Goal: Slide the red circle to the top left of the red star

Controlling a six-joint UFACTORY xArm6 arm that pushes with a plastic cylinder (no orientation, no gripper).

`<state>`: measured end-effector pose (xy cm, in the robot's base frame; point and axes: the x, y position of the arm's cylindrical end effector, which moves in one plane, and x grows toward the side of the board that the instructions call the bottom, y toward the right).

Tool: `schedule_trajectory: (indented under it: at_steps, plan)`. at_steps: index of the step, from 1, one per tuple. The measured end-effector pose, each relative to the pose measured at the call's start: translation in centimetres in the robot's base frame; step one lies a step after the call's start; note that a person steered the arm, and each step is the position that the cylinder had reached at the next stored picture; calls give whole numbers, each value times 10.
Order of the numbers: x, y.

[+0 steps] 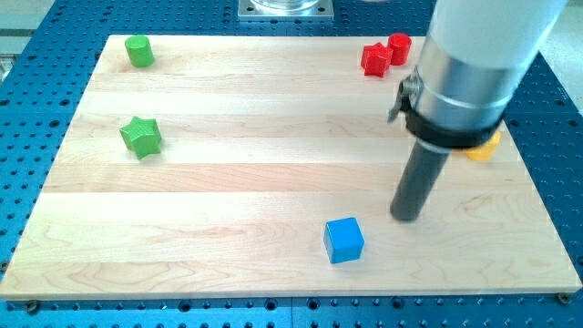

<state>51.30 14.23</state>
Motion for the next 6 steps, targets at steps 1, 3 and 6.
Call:
schedule_trajectory:
  at_steps: [1, 3, 6]
  plan:
    - [-72, 11]
    - [-163, 12]
    - [-197, 29]
